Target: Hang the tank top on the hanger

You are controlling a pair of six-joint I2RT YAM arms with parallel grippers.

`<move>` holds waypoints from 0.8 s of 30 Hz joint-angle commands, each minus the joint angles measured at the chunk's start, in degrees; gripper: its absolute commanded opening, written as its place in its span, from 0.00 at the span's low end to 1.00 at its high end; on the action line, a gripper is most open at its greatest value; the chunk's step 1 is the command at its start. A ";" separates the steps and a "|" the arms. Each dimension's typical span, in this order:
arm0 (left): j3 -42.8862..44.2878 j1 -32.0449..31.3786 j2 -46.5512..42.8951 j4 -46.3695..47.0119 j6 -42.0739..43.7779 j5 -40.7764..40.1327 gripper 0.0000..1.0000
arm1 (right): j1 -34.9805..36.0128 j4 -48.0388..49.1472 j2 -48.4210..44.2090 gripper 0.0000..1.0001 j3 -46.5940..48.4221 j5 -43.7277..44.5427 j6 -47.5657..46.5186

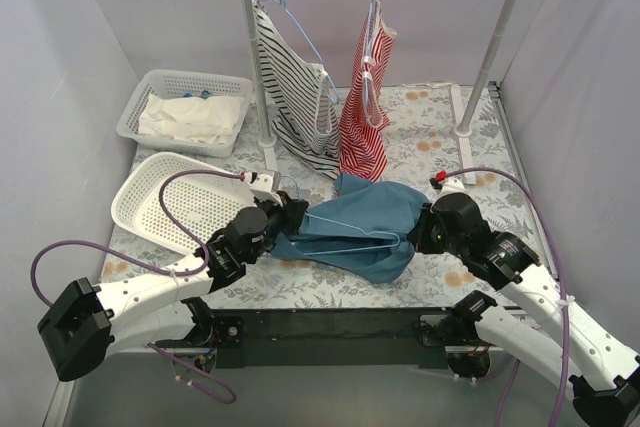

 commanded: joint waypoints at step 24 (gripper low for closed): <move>1.13 -2.15 5.36 7.17 3.84 -1.43 0.00 | -0.23 2.50 9.52 0.01 12.80 -4.04 -3.97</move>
